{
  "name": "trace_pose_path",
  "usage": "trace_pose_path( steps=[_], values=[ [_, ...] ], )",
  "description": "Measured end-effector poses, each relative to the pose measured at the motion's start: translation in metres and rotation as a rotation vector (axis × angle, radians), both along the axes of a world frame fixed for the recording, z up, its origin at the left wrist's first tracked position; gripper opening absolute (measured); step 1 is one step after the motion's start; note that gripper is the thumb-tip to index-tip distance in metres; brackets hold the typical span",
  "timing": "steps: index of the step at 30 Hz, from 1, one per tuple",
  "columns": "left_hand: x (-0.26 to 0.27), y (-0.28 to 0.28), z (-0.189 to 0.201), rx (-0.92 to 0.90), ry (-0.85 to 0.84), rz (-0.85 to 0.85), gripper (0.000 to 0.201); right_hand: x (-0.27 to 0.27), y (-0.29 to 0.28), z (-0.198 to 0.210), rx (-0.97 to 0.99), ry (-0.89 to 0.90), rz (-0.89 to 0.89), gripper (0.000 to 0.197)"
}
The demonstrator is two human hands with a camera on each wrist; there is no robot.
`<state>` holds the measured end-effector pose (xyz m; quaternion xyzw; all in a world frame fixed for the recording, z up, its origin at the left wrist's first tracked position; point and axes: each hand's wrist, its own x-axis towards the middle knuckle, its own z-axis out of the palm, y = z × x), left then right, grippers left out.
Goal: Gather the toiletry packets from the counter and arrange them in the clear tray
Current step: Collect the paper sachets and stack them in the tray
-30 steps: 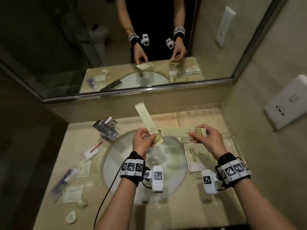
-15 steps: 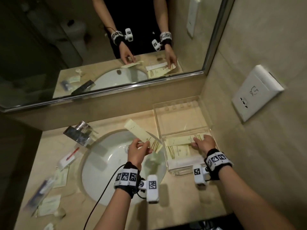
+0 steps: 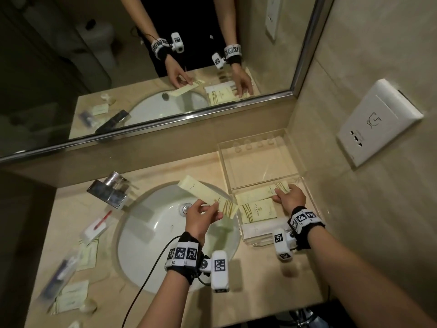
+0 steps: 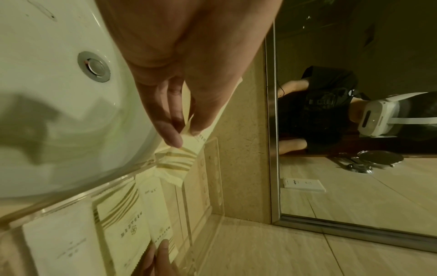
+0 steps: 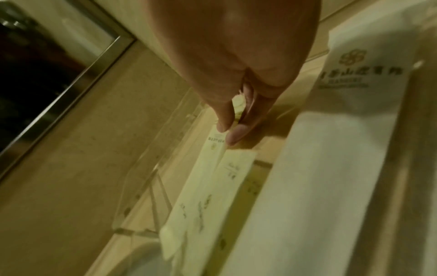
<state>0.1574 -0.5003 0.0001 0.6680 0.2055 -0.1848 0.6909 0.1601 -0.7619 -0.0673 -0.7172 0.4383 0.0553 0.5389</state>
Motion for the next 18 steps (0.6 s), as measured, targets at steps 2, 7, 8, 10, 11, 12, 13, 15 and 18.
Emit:
trace_pose_path(
  steps=[2,7,8,10,11,12,13,15,18],
  values=[
    [0.001,0.0,-0.001,0.002,0.004,-0.011,0.014,0.0,0.0,-0.003,-0.062,0.037,0.059,0.048],
    [0.004,-0.003,-0.002,0.015,0.009,-0.043,0.014,-0.008,0.004,0.008,-0.355,0.033,0.205,0.058],
    [0.004,-0.003,-0.002,0.014,0.007,-0.051,0.013,-0.011,0.007,0.01,-0.396,0.013,0.212,0.056],
    [0.005,-0.005,-0.002,0.012,0.001,-0.06,0.014,-0.019,0.012,0.011,-0.436,0.015,0.287,0.049],
    [0.005,-0.007,-0.002,0.011,0.0,-0.064,0.013,-0.023,0.015,0.011,-0.423,0.039,0.35,0.047],
    [0.005,-0.008,-0.002,0.01,0.001,-0.067,0.013,-0.027,0.019,0.01,-0.395,0.066,0.409,0.047],
    [0.006,-0.009,-0.002,0.009,0.002,-0.071,0.012,-0.03,0.021,0.008,-0.372,0.09,0.455,0.048],
    [0.006,-0.009,-0.002,0.009,0.002,-0.076,0.012,-0.034,0.025,0.004,-0.339,0.096,0.497,0.049],
    [0.005,-0.009,-0.005,0.02,-0.004,-0.072,0.012,-0.034,0.028,0.001,-0.34,0.06,0.492,0.048]
  ],
)
